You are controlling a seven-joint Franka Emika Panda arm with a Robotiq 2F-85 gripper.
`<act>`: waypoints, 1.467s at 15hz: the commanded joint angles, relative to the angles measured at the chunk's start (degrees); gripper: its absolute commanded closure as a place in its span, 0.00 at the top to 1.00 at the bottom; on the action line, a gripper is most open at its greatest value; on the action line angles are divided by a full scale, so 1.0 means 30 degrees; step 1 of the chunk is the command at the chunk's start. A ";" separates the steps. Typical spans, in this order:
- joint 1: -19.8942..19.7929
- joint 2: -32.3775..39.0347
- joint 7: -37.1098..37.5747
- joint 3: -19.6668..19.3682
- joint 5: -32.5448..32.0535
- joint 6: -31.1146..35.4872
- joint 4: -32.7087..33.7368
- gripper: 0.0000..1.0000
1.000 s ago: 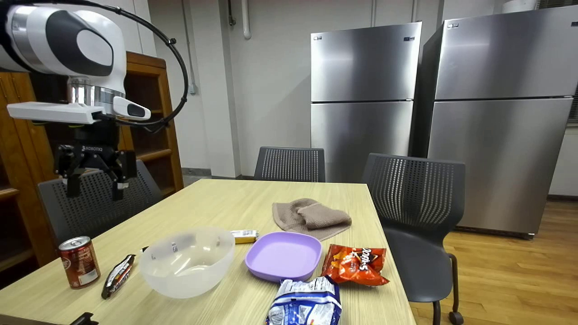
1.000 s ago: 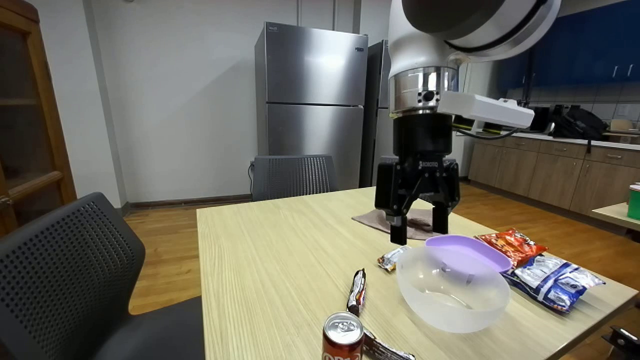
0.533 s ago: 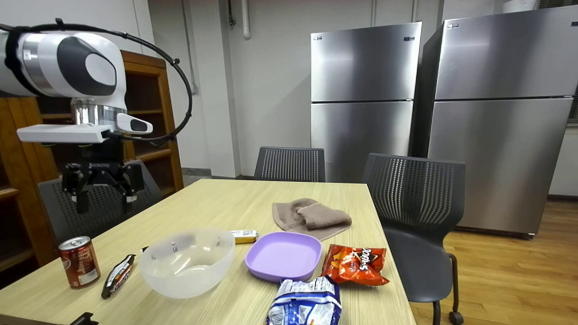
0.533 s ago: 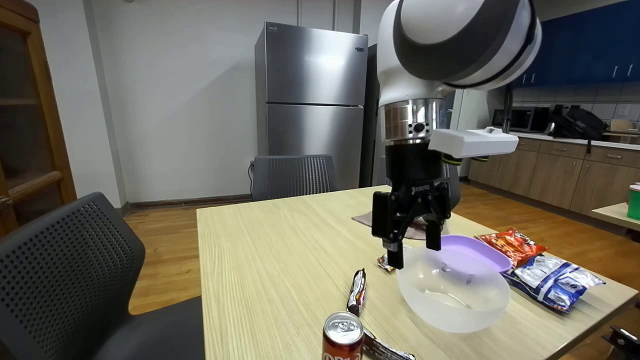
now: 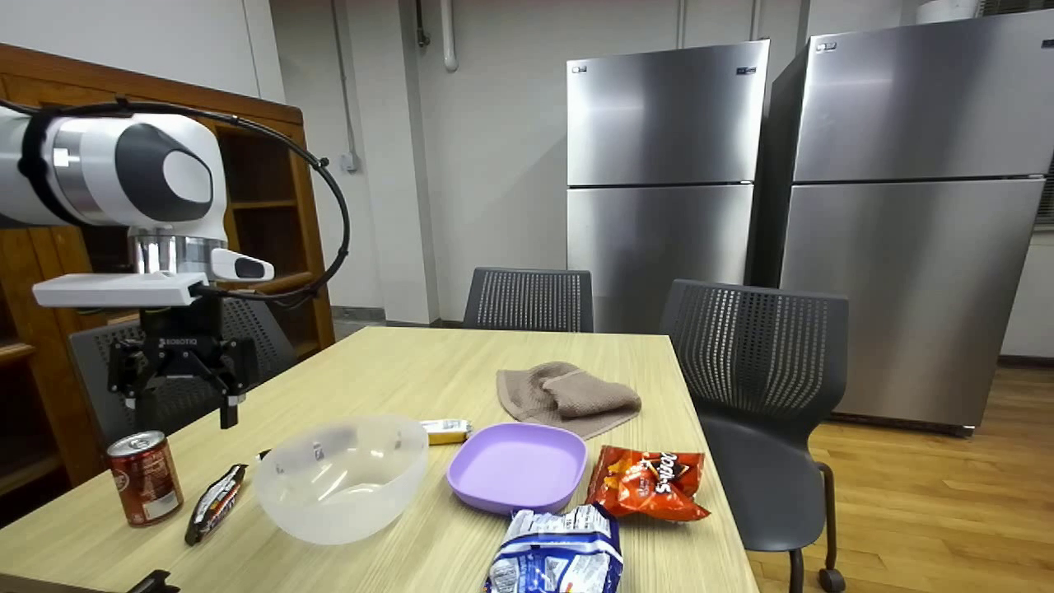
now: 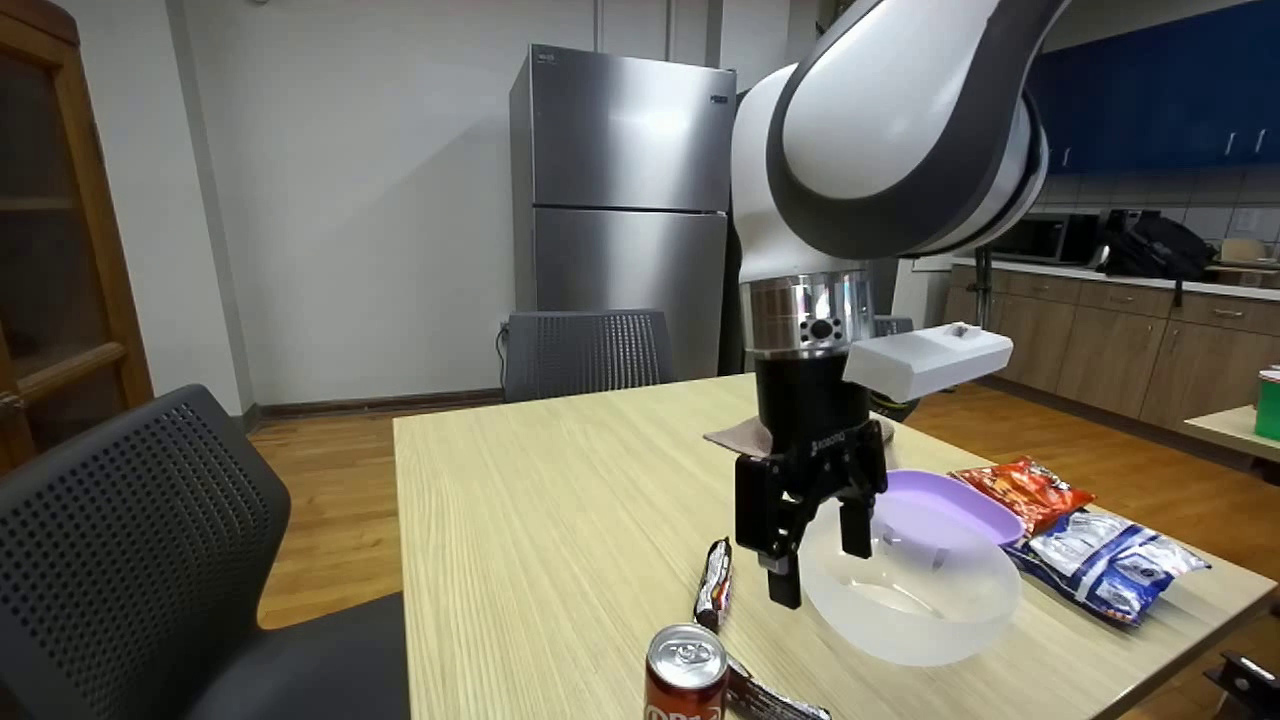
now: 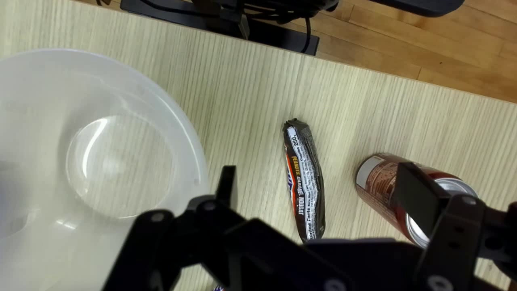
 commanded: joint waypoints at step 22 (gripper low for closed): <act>0.1089 0.4304 0.2680 -0.0772 -0.2739 0.4292 0.0430 1.00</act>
